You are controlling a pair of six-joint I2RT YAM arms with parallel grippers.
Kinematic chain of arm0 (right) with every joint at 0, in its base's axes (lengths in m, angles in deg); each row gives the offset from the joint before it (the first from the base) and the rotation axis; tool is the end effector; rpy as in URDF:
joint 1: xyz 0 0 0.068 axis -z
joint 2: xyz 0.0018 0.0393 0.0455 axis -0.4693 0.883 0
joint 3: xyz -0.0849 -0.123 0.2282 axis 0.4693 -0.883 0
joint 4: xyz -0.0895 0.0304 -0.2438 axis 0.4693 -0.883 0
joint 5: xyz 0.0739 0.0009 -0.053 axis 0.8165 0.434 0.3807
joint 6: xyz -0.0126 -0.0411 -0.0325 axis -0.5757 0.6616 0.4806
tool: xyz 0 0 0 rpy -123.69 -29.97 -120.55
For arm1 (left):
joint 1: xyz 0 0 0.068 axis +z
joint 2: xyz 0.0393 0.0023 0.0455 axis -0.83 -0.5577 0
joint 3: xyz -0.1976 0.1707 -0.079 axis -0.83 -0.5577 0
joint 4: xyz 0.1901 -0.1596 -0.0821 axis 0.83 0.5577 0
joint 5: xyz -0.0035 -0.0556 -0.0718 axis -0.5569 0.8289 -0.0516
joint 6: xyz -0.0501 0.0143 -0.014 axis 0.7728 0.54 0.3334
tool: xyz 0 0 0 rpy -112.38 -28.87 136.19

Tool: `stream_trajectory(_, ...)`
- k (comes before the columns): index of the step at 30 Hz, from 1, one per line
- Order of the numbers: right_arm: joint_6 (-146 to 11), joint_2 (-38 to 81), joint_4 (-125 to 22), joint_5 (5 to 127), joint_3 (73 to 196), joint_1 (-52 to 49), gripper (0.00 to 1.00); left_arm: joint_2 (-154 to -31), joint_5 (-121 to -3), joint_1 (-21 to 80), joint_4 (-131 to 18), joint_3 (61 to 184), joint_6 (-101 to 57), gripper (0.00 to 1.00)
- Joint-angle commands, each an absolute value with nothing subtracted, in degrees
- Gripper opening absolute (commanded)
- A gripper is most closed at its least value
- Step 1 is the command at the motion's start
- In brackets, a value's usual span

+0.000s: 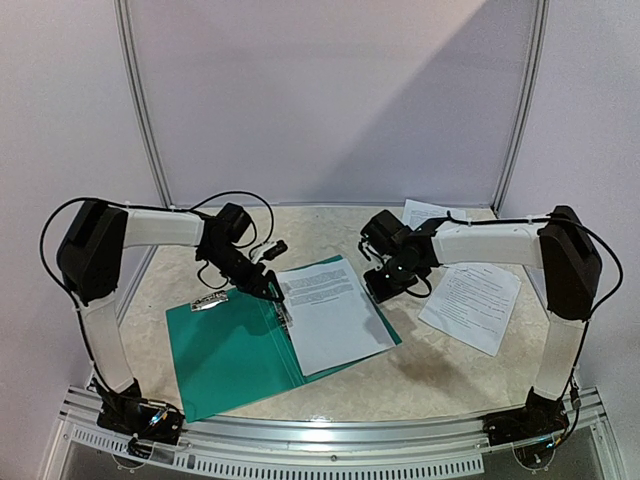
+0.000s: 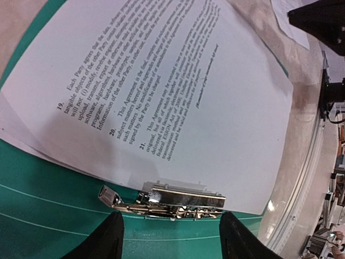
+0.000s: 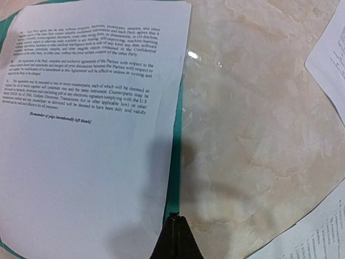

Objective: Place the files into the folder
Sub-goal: Move the folder with some files to the corner of the board.

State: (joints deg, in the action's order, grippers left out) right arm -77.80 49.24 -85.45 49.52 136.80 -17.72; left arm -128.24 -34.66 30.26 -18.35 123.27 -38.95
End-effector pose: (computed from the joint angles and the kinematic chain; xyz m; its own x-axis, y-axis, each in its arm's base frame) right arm 0.2780 0.2769 0.1886 -0.8035 -0.4022 -0.4388 -0.4410 0.8974 -0.0149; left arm 0.3268 -0.1815 0.1590 -0.8166 0.4741 -0.3293 0.5751 0.6188 -0.5351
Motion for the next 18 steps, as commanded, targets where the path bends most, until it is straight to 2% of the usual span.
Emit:
stream_trajectory(1, -74.77, 50.89, -86.95, 47.91, 140.1, -17.91, 0.01, -131.05, -33.21, 31.24, -20.07, 123.03, -37.18, 0.62)
stream_trajectory(11, -71.35, 62.73, -86.32, 47.68, 154.79, -10.76, 0.01, -123.86, -36.35, 38.51, -10.85, 124.92, -46.38, 0.61)
stream_trajectory(14, -70.71, 66.5, -85.87, 49.59, 157.53, -10.26, 0.01, -120.37, -42.51, 41.96, -4.23, 126.06, -53.22, 0.63)
stream_trajectory(18, -70.31, 68.63, -85.85, 51.26, 159.42, -10.29, 0.02, -113.67, -54.58, 47.95, 4.25, 122.88, -61.81, 0.73)
